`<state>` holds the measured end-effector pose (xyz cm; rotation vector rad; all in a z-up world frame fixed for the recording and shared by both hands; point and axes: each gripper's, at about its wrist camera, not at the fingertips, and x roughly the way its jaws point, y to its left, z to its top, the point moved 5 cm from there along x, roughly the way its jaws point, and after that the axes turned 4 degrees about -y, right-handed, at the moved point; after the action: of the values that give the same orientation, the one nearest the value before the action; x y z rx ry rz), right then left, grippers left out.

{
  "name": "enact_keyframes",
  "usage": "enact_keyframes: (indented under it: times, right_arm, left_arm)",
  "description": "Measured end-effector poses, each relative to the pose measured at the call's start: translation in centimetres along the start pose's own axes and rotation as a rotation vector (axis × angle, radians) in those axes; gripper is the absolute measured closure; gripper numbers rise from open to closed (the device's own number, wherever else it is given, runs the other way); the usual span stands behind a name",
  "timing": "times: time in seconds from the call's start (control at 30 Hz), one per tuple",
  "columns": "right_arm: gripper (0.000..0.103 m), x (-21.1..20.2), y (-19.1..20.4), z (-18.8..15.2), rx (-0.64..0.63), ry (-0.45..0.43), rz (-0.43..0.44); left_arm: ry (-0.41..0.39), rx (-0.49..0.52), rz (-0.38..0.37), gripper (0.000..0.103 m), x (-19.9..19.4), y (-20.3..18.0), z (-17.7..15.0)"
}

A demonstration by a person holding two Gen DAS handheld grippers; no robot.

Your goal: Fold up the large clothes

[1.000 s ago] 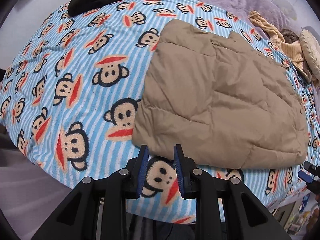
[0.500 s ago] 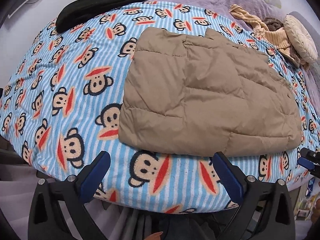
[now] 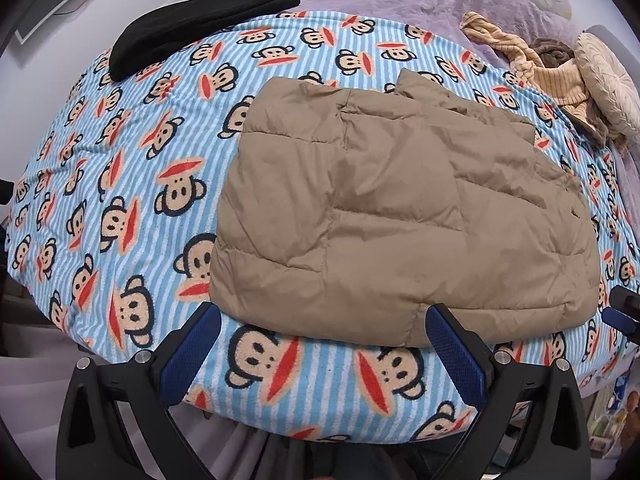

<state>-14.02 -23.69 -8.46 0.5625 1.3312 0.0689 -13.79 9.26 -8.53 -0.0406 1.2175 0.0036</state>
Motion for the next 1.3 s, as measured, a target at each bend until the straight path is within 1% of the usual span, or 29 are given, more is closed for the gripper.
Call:
enact_keyframes:
  times: [0.03,0.1,0.23,0.4,0.53,0.67,0.8,0.9,0.97,1.03,1.1,1.17,1.2,1.23,1.3]
  right_arm:
    - [0.007,-0.1,0.0,0.2,-0.005,0.002,0.001]
    - [0.000,-0.1,0.1,0.6,-0.020,0.003,0.011]
    - [0.000,0.0,0.1,1.1,-0.049,0.022,0.011]
    - [0.000,0.5,-0.4,1.7,-0.059,0.068,0.024]
    - [0.000,0.7,-0.6,2.1,-0.066,0.083,0.037]
    - [0.000,1.2,-0.3,2.3,-0.065,0.092,0.034]
    - [0.000,1.7,1.1,2.5,-0.073,0.086,0.031]
    - [0.000,2.3,2.3,2.7,-0.066,0.069,0.024]
    - [0.000,2.8,3.1,2.7,-0.038,0.057,0.011]
    - [0.000,3.2,4.1,2.6,-0.018,0.047,0.022]
    - [0.001,3.8,5.0,2.4,-0.021,0.033,0.006]
    - [0.009,4.5,5.6,2.2,-0.015,0.023,-0.010]
    - [0.023,4.9,5.8,2.1,-0.002,0.027,-0.013]
    - [0.042,5.4,5.9,2.1,0.011,0.036,-0.013]
    - [0.061,6.3,6.1,2.0,0.028,0.052,-0.017]
  left_arm:
    - [0.004,-0.001,-0.002,0.001,0.0,-0.2,0.0]
    - [0.021,-0.003,-0.017,0.001,0.1,-0.8,0.0]
    - [0.032,-0.008,-0.013,0.001,0.0,-1.8,-0.1]
    - [0.029,-0.026,0.004,0.001,-0.1,-2.3,0.0]
    - [0.030,-0.037,0.011,0.001,0.1,-2.0,0.0]
    - [0.033,-0.043,-0.001,0.001,0.6,-1.0,0.6]
    - [0.038,-0.015,-0.026,0.001,2.1,0.1,1.8]
    - [0.064,0.016,-0.039,0.001,3.5,1.0,2.7]
    - [0.073,0.039,-0.049,0.001,4.5,1.6,3.4]
    - [0.089,0.058,-0.053,0.001,5.4,1.9,3.8]
    - [0.106,0.078,-0.058,0.001,6.2,2.2,4.3]
    - [0.105,0.090,-0.067,0.001,6.5,2.7,4.7]
    - [0.107,0.091,-0.072,0.001,6.7,2.9,4.8]
    - [0.110,0.090,-0.076,0.001,6.9,3.2,4.8]
    - [0.121,0.086,-0.084,0.001,7.3,3.8,5.0]
